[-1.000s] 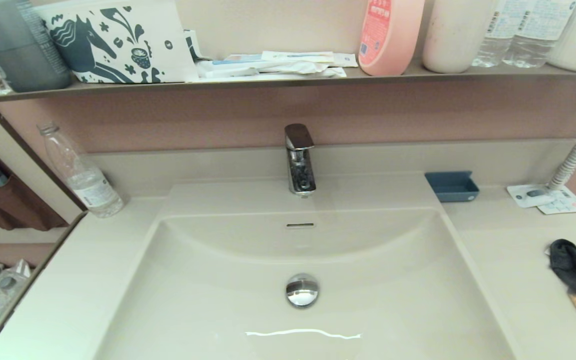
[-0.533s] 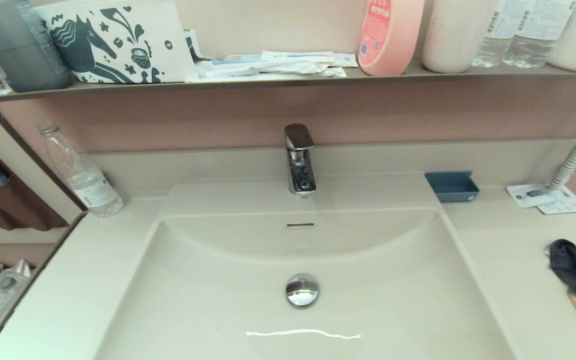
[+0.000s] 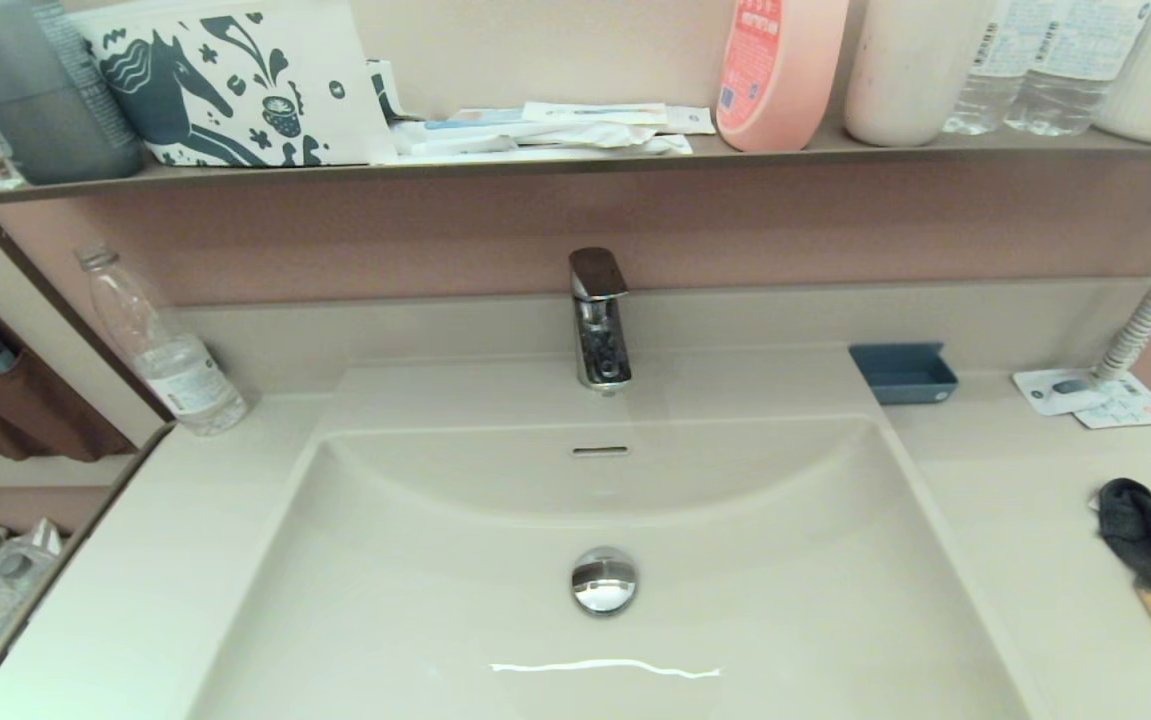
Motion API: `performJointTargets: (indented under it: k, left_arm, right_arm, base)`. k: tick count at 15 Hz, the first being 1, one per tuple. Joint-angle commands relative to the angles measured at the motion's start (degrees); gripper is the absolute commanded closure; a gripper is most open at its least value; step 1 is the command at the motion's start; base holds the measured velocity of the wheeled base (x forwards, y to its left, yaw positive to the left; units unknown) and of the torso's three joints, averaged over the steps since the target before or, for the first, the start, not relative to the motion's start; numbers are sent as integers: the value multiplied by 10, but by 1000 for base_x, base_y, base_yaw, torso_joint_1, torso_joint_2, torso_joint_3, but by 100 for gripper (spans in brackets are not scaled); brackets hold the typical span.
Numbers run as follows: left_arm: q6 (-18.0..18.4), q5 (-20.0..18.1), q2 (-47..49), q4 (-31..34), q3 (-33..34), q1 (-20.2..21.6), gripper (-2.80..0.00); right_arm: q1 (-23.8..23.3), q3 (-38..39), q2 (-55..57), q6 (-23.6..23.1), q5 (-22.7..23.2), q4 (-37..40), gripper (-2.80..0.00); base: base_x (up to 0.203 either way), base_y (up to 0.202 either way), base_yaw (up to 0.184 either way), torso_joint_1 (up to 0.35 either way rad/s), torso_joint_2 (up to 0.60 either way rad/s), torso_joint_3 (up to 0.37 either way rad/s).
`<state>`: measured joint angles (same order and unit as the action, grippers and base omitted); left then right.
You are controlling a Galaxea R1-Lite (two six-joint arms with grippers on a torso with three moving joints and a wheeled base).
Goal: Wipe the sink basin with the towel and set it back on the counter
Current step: Pick up the cloth
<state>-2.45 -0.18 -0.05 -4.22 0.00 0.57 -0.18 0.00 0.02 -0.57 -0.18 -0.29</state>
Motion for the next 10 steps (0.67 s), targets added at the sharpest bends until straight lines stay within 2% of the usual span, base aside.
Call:
performJointTargets:
  k: [1,10]
  left_arm:
    - [0,0,1,0,0,0,0]
    - [0,0,1,0,0,0,0]
  right_arm:
    - [0,0,0,0,0,-1,0]
    - [0,0,0,1,0,-1,0]
  base:
    - [0,0,0,0,0,0]
    - [0,0,0,0,0,0]
